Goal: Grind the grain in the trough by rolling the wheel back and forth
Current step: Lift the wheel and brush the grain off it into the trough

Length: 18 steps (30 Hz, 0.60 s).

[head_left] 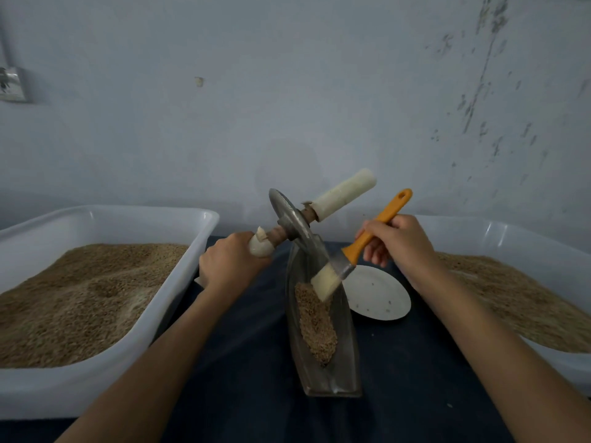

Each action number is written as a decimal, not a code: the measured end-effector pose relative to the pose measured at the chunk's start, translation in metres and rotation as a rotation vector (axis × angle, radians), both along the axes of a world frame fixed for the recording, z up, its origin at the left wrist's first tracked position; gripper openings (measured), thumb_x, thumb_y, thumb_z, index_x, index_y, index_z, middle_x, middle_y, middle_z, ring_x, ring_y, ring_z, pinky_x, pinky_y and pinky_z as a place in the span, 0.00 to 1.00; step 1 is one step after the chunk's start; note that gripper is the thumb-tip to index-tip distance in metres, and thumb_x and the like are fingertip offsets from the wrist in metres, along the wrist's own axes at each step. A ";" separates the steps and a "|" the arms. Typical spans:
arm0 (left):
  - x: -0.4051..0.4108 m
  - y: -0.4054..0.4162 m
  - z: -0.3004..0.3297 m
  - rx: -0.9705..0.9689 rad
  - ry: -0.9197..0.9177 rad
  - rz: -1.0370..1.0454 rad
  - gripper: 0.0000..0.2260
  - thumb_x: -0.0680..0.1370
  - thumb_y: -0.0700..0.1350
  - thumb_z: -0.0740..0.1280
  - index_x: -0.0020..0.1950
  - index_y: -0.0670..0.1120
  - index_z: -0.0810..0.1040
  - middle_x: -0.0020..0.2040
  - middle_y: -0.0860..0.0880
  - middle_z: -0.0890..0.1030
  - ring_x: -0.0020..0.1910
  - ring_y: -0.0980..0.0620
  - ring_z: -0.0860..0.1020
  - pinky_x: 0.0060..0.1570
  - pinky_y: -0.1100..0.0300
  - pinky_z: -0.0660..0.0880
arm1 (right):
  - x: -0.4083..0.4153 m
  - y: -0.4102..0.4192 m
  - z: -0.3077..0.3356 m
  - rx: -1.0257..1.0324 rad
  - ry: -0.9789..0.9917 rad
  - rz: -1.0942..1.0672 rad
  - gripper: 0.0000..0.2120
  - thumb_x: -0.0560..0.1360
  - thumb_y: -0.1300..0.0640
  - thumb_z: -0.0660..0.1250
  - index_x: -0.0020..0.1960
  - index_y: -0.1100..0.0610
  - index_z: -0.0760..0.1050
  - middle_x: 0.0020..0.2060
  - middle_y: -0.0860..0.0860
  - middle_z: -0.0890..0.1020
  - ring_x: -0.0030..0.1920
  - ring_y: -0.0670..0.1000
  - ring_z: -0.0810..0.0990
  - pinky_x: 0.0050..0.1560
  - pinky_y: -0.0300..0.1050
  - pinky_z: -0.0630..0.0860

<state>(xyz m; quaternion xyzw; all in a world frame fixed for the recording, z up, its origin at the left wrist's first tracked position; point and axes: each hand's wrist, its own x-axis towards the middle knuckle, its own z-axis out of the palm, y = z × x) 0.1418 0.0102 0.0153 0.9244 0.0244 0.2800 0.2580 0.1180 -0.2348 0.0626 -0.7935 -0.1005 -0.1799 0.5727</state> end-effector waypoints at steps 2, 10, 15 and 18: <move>0.001 0.000 0.000 -0.005 -0.001 -0.002 0.12 0.74 0.57 0.67 0.50 0.50 0.78 0.39 0.53 0.76 0.42 0.49 0.78 0.43 0.57 0.72 | -0.005 0.003 0.000 -0.031 0.104 0.072 0.14 0.78 0.61 0.63 0.36 0.64 0.79 0.22 0.55 0.77 0.20 0.47 0.72 0.21 0.36 0.67; 0.001 -0.003 0.000 -0.011 -0.001 -0.007 0.10 0.74 0.57 0.67 0.47 0.51 0.77 0.32 0.58 0.70 0.37 0.54 0.72 0.38 0.59 0.67 | -0.015 0.018 -0.008 -0.280 0.323 0.296 0.14 0.79 0.59 0.63 0.38 0.62 0.79 0.23 0.54 0.78 0.21 0.46 0.72 0.22 0.35 0.67; 0.000 -0.005 0.002 0.008 0.039 -0.014 0.12 0.73 0.56 0.68 0.49 0.50 0.79 0.37 0.53 0.76 0.40 0.49 0.77 0.40 0.58 0.71 | -0.018 0.023 -0.015 -0.399 0.115 0.225 0.14 0.80 0.55 0.62 0.40 0.60 0.79 0.25 0.51 0.80 0.24 0.45 0.77 0.27 0.34 0.72; 0.000 -0.005 0.002 0.008 0.061 0.000 0.12 0.73 0.57 0.68 0.49 0.50 0.79 0.39 0.52 0.78 0.42 0.49 0.78 0.41 0.57 0.73 | -0.018 0.028 -0.018 -0.432 -0.059 0.158 0.14 0.80 0.54 0.63 0.40 0.59 0.79 0.24 0.50 0.79 0.25 0.43 0.78 0.30 0.31 0.72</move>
